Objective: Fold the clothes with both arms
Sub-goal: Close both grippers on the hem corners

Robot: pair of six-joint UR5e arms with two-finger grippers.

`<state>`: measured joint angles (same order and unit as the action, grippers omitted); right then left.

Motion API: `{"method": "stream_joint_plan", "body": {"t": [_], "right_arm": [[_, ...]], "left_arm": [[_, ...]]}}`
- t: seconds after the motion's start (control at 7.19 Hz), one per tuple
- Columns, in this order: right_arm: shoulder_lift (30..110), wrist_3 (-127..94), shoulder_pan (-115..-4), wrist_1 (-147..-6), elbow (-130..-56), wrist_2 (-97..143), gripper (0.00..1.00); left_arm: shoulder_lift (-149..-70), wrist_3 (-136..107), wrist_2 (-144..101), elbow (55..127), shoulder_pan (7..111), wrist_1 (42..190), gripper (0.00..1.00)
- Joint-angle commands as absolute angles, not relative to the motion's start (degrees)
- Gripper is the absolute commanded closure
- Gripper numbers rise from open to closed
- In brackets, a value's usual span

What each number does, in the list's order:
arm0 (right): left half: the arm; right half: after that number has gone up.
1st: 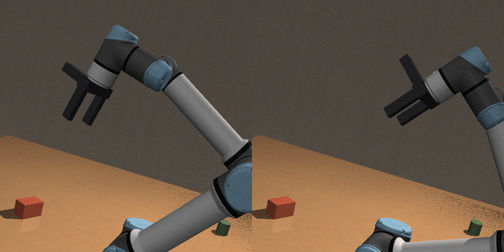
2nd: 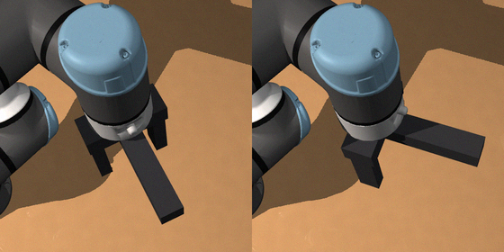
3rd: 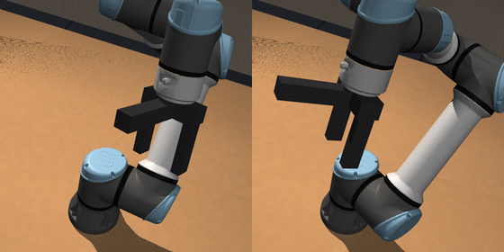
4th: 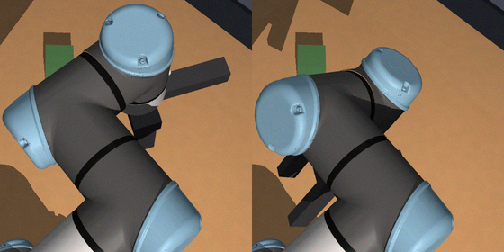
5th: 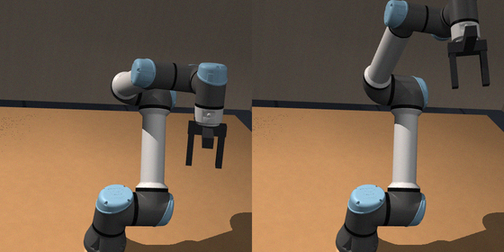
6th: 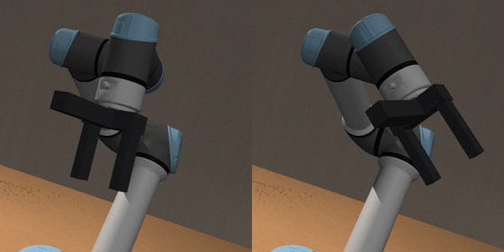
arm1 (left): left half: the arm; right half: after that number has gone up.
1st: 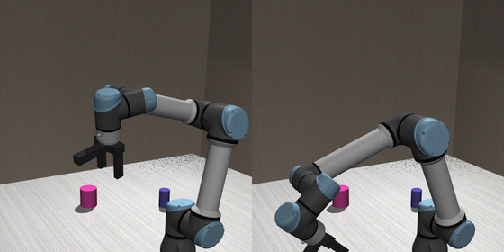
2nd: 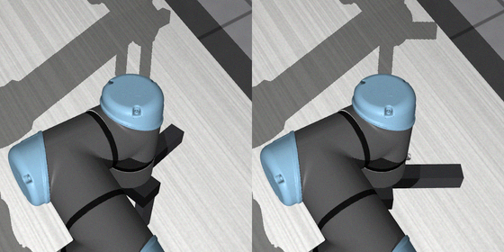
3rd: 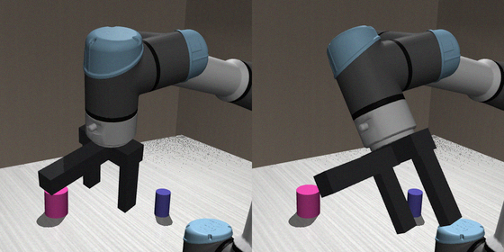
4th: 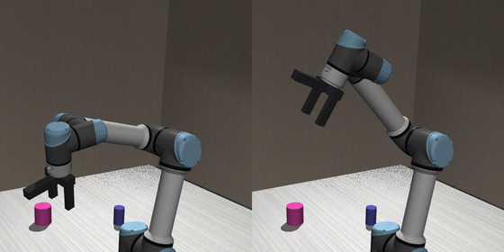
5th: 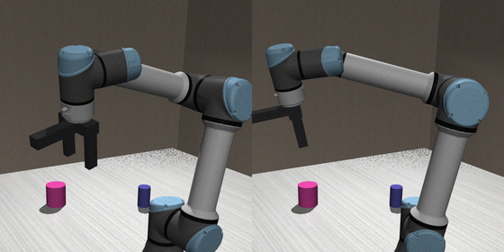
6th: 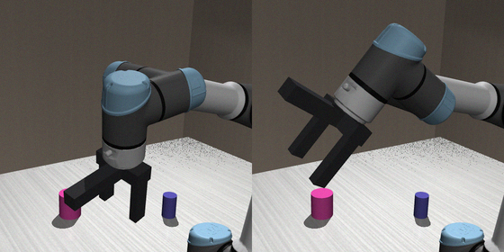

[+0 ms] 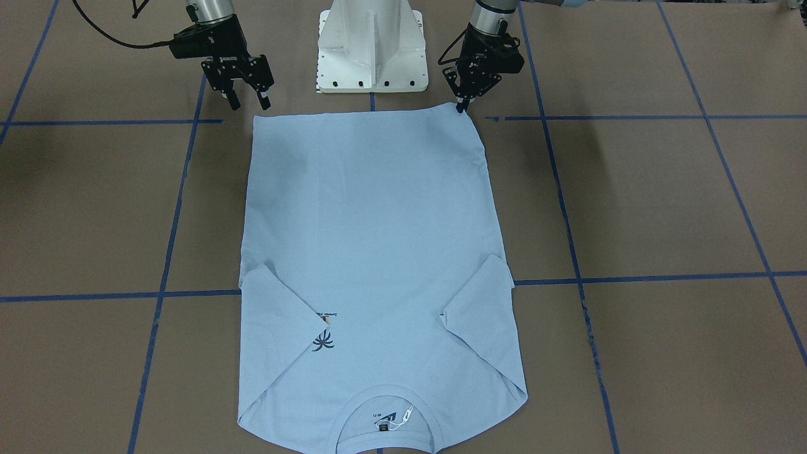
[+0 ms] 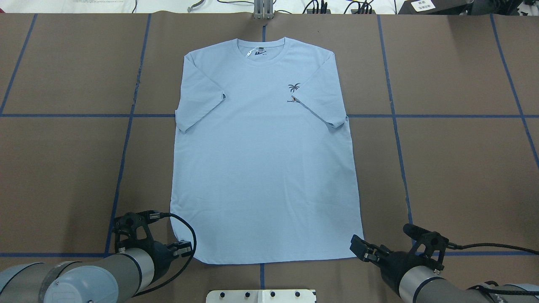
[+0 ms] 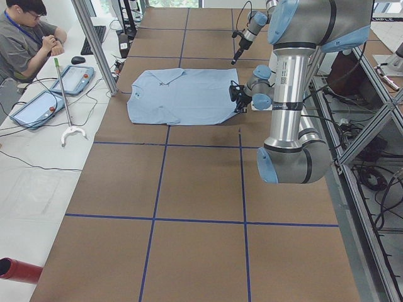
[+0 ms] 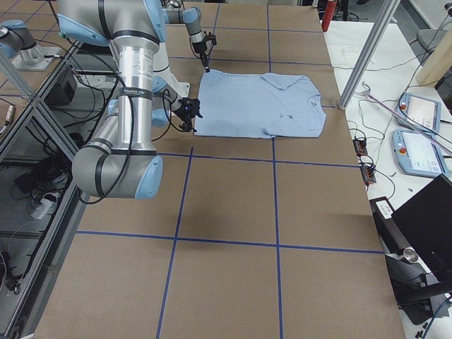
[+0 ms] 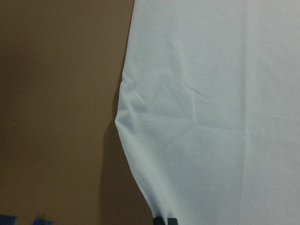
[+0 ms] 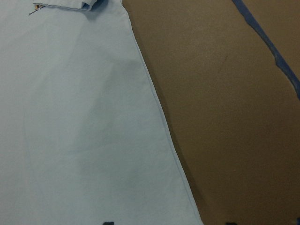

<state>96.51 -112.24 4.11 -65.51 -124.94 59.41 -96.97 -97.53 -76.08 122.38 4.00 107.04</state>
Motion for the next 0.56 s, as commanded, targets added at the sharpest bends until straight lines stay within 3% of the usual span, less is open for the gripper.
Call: {"method": "stream_joint_plan", "body": {"t": [0.0, 0.42], "right_arm": [[93.6, -114.1, 4.0, -71.2, -124.4, 59.7, 0.24], [93.5, -114.1, 4.3, -71.7, -121.9, 59.7, 0.28]], "left_arm": [[-97.0, -97.5, -75.1, 123.0, 4.1, 107.1, 1.0], [-97.0, -97.3, -74.7, 123.6, 4.5, 107.1, 1.0]]}}
